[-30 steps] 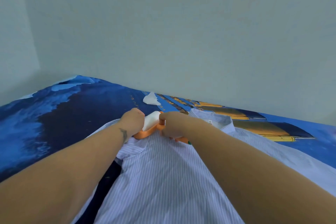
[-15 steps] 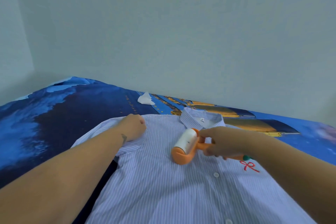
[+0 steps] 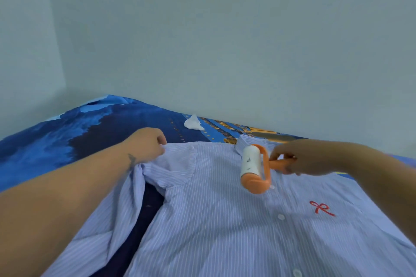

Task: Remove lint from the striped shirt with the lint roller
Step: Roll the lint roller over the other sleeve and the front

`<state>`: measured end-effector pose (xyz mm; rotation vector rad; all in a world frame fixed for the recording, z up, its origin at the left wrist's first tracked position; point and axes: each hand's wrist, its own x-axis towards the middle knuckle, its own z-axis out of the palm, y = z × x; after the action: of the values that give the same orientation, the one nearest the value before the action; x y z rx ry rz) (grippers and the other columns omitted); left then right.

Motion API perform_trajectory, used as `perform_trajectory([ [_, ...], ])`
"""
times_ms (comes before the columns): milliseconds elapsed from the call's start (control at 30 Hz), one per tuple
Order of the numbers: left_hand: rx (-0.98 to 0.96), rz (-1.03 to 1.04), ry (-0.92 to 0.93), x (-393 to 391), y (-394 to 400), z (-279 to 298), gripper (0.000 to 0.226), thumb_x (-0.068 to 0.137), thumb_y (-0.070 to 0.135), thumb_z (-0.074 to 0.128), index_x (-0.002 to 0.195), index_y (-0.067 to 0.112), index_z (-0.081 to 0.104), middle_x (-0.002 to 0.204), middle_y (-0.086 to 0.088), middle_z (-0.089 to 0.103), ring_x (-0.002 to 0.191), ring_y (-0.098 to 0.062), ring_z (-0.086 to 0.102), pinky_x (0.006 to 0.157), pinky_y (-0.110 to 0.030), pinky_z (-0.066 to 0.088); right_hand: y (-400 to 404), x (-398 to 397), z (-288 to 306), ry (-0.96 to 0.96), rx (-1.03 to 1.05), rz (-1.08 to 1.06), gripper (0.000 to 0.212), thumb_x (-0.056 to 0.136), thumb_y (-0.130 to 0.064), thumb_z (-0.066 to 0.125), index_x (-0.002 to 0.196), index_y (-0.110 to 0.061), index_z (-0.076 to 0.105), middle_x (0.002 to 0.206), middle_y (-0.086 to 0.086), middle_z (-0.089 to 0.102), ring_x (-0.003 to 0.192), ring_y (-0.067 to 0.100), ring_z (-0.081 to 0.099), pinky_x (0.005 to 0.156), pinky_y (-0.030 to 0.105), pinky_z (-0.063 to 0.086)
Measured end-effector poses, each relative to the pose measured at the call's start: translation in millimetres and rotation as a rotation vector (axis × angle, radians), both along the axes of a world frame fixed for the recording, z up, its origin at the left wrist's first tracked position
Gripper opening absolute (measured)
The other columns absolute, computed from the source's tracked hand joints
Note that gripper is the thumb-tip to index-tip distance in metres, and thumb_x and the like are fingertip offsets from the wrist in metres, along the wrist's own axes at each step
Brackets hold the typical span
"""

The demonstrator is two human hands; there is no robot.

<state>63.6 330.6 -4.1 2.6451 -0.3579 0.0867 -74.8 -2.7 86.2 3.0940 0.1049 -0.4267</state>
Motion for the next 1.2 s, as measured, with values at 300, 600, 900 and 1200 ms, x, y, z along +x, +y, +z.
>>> perform_trajectory([
  [300, 0.139, 0.191, 0.202, -11.1, 26.4, -11.9, 0.031, 0.088, 0.030, 0.048, 0.064, 0.011, 0.048, 0.064, -0.001, 0.048, 0.058, -0.017, 0.044, 0.052, -0.027, 0.034, 92.5, 67.2, -50.4, -0.097, 0.057, 0.109, 0.021, 0.095, -0.029, 0.054, 0.112, -0.041, 0.055, 0.088, -0.014, 0.055, 0.077, 0.007, 0.052, 0.065, 0.026, 0.041],
  [600, -0.024, 0.129, -0.048, 0.1, 56.0, -23.9, 0.011, 0.095, 0.016, 0.036, 0.091, 0.017, 0.046, 0.082, -0.005, 0.060, 0.071, -0.022, 0.054, 0.065, -0.037, 0.045, 158.3, 95.4, -50.6, -0.021, -0.003, 0.269, 0.036, 0.096, -0.025, 0.054, 0.130, -0.033, 0.056, 0.112, -0.004, 0.053, 0.097, 0.015, 0.047, 0.080, 0.031, 0.035],
  [900, -0.171, 0.142, -0.033, 18.5, 90.6, -34.4, 0.006, 0.091, 0.025, 0.053, 0.090, 0.027, 0.059, 0.093, 0.007, 0.062, 0.085, -0.013, 0.057, 0.074, -0.027, 0.041, 224.4, 107.8, -56.4, -0.026, 0.066, 0.358, 0.033, 0.097, -0.020, 0.051, 0.128, -0.024, 0.060, 0.118, 0.005, 0.062, 0.105, 0.024, 0.056, 0.079, 0.030, 0.039],
  [1200, -0.117, 0.125, 0.034, -1.7, 101.6, -31.0, 0.019, 0.091, 0.027, 0.057, 0.109, 0.024, 0.056, 0.099, 0.006, 0.055, 0.091, -0.015, 0.054, 0.077, -0.025, 0.038, 192.5, 97.0, -48.9, 0.000, -0.028, 0.333, 0.034, 0.094, -0.026, 0.055, 0.128, -0.029, 0.059, 0.119, 0.001, 0.057, 0.105, 0.020, 0.053, 0.085, 0.032, 0.040],
])
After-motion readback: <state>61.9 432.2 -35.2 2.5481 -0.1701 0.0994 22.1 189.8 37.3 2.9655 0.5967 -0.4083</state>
